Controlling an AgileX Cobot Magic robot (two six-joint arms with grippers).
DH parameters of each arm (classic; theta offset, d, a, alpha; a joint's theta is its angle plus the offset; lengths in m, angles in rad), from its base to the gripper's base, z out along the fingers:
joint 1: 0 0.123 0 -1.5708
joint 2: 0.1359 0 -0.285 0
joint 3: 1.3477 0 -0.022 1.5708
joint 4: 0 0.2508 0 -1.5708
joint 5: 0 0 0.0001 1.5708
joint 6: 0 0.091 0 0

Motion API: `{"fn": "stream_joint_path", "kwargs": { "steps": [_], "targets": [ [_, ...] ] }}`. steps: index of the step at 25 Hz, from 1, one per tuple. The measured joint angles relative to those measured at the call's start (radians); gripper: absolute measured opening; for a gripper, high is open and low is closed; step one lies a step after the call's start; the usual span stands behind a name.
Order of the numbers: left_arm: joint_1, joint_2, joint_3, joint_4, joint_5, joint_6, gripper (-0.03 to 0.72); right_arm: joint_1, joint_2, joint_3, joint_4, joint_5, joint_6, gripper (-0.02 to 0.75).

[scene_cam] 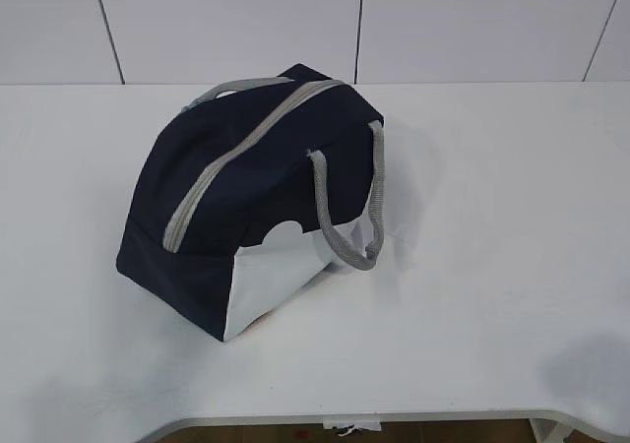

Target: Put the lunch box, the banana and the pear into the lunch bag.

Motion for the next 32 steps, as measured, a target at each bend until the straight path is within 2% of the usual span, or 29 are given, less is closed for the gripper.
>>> {"fn": "stream_joint_path", "kwargs": {
  "steps": [9,10,21,25,26,27,28,30,32],
  "targets": [
    [0.0,0.0,0.001,0.0,-0.015,0.0,0.253,0.0,-0.065,0.033,-0.029,-0.078,0.04,0.361],
    [0.0,0.0,0.051,-0.013,-0.148,0.0,0.244,0.0,-0.065,0.033,-0.029,-0.08,0.042,0.361],
    [0.0,0.0,0.051,-0.015,-0.157,0.0,0.236,0.0,-0.065,0.037,-0.029,-0.096,0.046,0.361],
    [0.024,0.0,0.051,-0.021,-0.157,0.0,0.236,-0.009,-0.065,0.038,-0.029,-0.097,0.046,0.361],
    [0.098,0.0,0.051,-0.03,-0.157,0.0,0.236,-0.029,-0.065,0.038,-0.029,-0.097,0.046,0.361],
    [0.123,0.0,0.051,-0.035,-0.157,0.0,0.236,-0.048,-0.065,0.038,-0.029,-0.101,0.046,0.361],
    [0.189,0.0,0.051,-0.039,-0.159,0.0,0.236,-0.072,-0.065,0.038,-0.022,-0.101,0.049,0.361],
    [0.214,0.0,0.051,-0.039,-0.159,0.0,0.236,-0.126,-0.065,0.038,-0.018,-0.101,0.051,0.361],
    [0.28,0.0,0.051,-0.044,-0.159,0.0,0.236,-0.197,-0.065,0.038,-0.01,-0.101,0.053,0.361]
  ]
}}
